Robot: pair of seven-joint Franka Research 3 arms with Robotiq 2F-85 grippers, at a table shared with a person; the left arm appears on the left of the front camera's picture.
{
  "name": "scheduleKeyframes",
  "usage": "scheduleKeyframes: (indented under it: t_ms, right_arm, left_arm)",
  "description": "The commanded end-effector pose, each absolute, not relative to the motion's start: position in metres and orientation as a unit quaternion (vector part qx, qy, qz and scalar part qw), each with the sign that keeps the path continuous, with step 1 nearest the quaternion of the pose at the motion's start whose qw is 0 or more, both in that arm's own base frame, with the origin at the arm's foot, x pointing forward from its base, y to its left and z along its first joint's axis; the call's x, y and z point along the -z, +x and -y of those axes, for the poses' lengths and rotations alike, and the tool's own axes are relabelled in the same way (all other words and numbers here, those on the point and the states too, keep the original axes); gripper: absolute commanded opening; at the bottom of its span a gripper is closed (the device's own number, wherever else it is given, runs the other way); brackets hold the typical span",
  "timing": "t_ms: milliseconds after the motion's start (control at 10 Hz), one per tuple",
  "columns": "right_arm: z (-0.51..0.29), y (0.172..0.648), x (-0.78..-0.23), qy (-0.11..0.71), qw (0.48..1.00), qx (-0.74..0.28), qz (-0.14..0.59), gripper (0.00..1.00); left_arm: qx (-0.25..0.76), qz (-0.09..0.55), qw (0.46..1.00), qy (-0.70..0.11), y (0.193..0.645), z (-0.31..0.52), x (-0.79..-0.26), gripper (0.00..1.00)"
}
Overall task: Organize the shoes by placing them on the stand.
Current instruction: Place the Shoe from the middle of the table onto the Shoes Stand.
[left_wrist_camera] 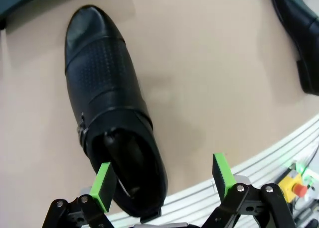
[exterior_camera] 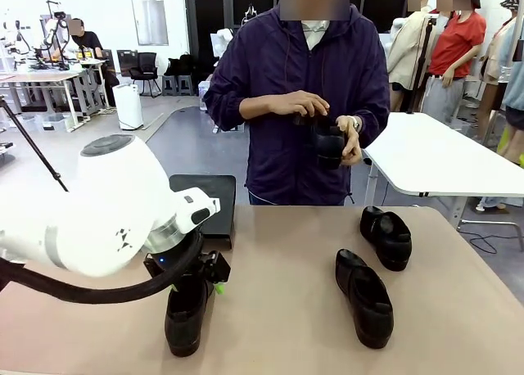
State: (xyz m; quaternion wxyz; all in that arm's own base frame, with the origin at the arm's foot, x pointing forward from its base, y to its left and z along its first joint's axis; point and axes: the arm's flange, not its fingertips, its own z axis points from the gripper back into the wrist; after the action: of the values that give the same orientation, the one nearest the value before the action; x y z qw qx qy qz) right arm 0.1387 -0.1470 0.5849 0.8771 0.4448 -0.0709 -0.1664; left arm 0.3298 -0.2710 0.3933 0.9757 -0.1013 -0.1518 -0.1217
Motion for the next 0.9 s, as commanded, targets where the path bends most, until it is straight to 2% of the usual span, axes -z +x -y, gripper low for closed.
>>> scheduleKeyframes:
  t_ms: [0, 500, 600, 700, 800]
  right_arm:
    - [0.149, 0.135, -0.586, 0.447, 0.877, 0.155, 0.077, 1.00]
    - [0.149, 0.135, -0.586, 0.447, 0.877, 0.155, 0.077, 1.00]
    - [0.149, 0.135, -0.586, 0.447, 0.877, 0.155, 0.077, 1.00]
    - [0.149, 0.135, -0.586, 0.447, 0.877, 0.155, 0.077, 1.00]
    - [0.149, 0.135, -0.586, 0.447, 0.877, 0.155, 0.077, 1.00]
  left_arm:
    - [0.110, 0.165, 0.977, -0.080, 0.331, 0.281, -0.372, 1.00]
    - [0.119, 0.160, 0.978, -0.068, 0.334, 0.294, -0.346, 1.00]
    - [0.122, 0.161, 0.978, -0.060, 0.332, 0.296, -0.343, 0.62]
    - [0.124, 0.164, 0.977, -0.058, 0.331, 0.298, -0.342, 0.03]
    - [0.126, 0.164, 0.977, -0.058, 0.331, 0.297, -0.342, 0.00]
